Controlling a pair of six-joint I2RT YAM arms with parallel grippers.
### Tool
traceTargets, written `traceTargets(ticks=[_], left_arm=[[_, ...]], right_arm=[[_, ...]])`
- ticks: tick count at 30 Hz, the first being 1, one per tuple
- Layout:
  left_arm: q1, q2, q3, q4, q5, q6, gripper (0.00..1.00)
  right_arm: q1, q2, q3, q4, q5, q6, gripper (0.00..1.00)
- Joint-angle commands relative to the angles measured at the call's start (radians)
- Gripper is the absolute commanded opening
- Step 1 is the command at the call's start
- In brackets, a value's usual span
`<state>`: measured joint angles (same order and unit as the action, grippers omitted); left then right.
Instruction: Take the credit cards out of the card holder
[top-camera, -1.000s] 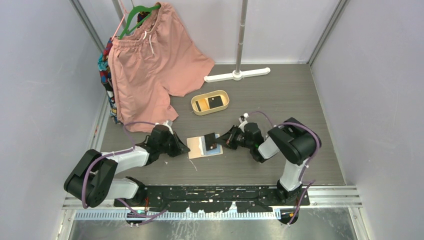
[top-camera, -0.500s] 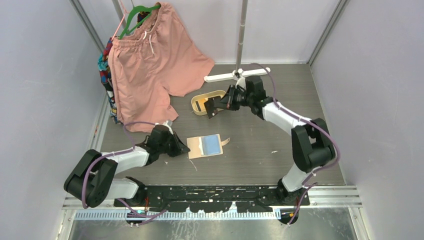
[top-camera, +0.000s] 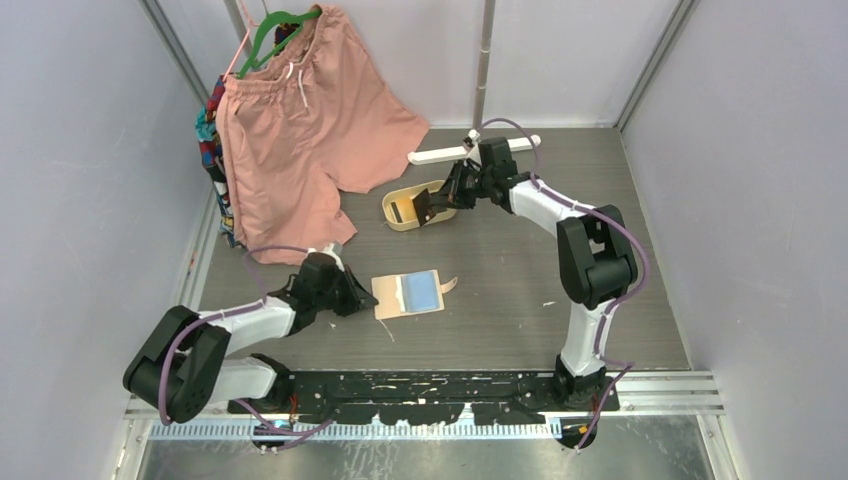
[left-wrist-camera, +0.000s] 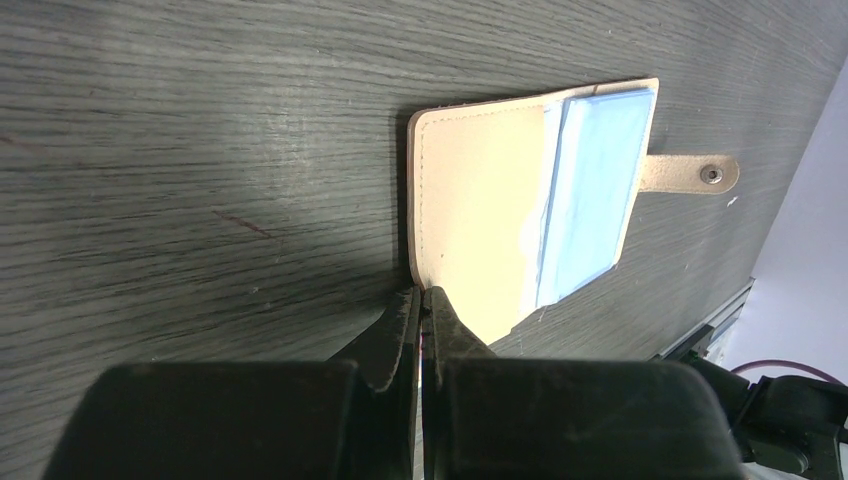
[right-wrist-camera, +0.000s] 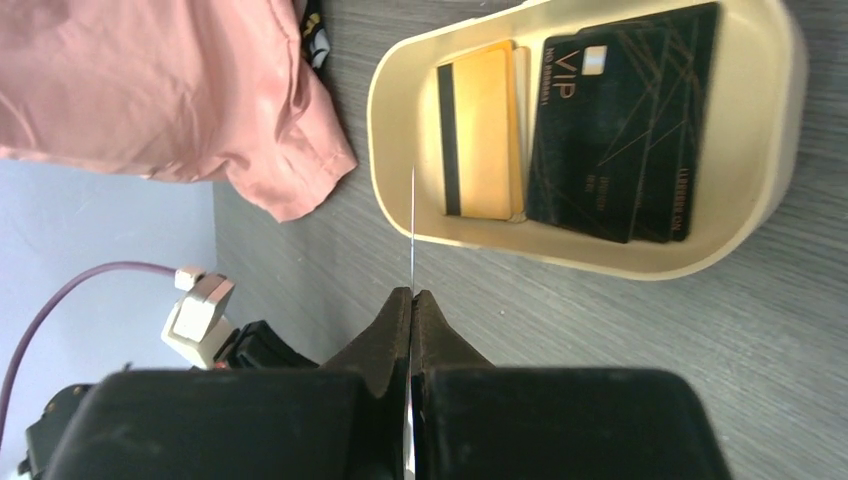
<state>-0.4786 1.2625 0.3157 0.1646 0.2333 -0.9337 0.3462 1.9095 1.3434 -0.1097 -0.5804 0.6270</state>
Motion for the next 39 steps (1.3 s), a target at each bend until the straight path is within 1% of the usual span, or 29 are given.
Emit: traceTargets(ticks=[1, 9, 11, 15, 25, 33, 34, 37, 39], left_arm=[[-0.002, 0.017, -0.050, -0.190, -0.086, 0.055, 0.00], [-0.002, 0.025, -0.047, -0.183, -0.077, 0.061, 0.00], [-0.002, 0.027, -0.047, -0.182, -0.075, 0.062, 0.00], [-0.002, 0.017, -0.049, -0.189, -0.076, 0.061, 0.00], [-0.002, 0.009, -0.043, -0.209, -0.084, 0.067, 0.00], [-0.001, 0.007, -0.045, -0.215, -0.084, 0.067, 0.00], [-0.002, 0.008, -0.044, -0.214, -0.084, 0.067, 0.00], [-0.002, 0.009, -0.045, -0.215, -0.084, 0.067, 0.00], [-0.002, 0.007, -0.044, -0.216, -0.085, 0.067, 0.00]], right_arm=[[-0.021, 0.006, 0.053, 0.066, 0.062, 0.000, 0.01], [-0.051, 0.110, 0.109, 0.103, 0.048, 0.028, 0.01], [-0.053, 0.139, 0.128, 0.137, 0.044, 0.035, 0.01], [-0.054, 0.191, 0.175, 0.139, 0.039, 0.040, 0.01], [-0.054, 0.264, 0.242, 0.116, 0.041, 0.027, 0.01], [-0.054, 0.280, 0.265, 0.032, 0.075, -0.022, 0.01], [-0.055, 0.284, 0.273, 0.019, 0.079, -0.030, 0.02], [-0.055, 0.286, 0.293, -0.011, 0.090, -0.048, 0.12], [-0.055, 0.279, 0.298, -0.029, 0.100, -0.063, 0.14]])
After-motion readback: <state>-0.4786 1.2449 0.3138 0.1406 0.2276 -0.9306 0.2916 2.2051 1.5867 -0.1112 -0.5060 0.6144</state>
